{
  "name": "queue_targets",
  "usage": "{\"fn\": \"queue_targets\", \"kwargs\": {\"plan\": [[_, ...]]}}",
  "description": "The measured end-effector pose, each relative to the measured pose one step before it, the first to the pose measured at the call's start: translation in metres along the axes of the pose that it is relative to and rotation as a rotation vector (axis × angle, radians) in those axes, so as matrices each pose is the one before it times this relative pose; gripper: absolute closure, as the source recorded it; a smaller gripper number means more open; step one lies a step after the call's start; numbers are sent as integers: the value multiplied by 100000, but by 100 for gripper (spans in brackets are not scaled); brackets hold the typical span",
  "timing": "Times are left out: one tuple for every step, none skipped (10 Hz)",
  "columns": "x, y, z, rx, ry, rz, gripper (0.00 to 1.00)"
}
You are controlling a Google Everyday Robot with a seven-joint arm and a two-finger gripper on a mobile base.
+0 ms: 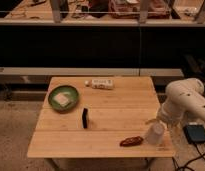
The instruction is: Place the ceramic cup over the eraser
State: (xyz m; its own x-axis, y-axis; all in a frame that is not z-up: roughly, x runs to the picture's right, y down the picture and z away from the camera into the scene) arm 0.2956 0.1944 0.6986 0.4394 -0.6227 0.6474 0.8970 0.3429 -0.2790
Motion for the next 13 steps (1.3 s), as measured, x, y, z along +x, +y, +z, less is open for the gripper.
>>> {"fn": "queue_targets", "kwargs": {"plan": [[32, -293, 834, 281, -302, 262, 20], [57, -193, 438, 298, -226, 130, 20], [78, -125, 414, 126, -292, -47, 20], [151, -73, 375, -192, -250, -194, 20], [98, -57, 341, -82, -655, -28, 20], [75, 58, 450, 271, -1580, 197, 20], [154, 159, 412, 907, -1605, 209, 20], [160, 140, 249, 461, -794, 81, 20], [285, 236, 142, 108, -196, -51, 20], [289, 468, 284, -481, 15, 110, 20], [226, 331, 223, -244, 162, 231, 20], [88, 132, 216, 57, -130, 167, 20], [113, 11, 152, 384, 203, 174, 20]]}}
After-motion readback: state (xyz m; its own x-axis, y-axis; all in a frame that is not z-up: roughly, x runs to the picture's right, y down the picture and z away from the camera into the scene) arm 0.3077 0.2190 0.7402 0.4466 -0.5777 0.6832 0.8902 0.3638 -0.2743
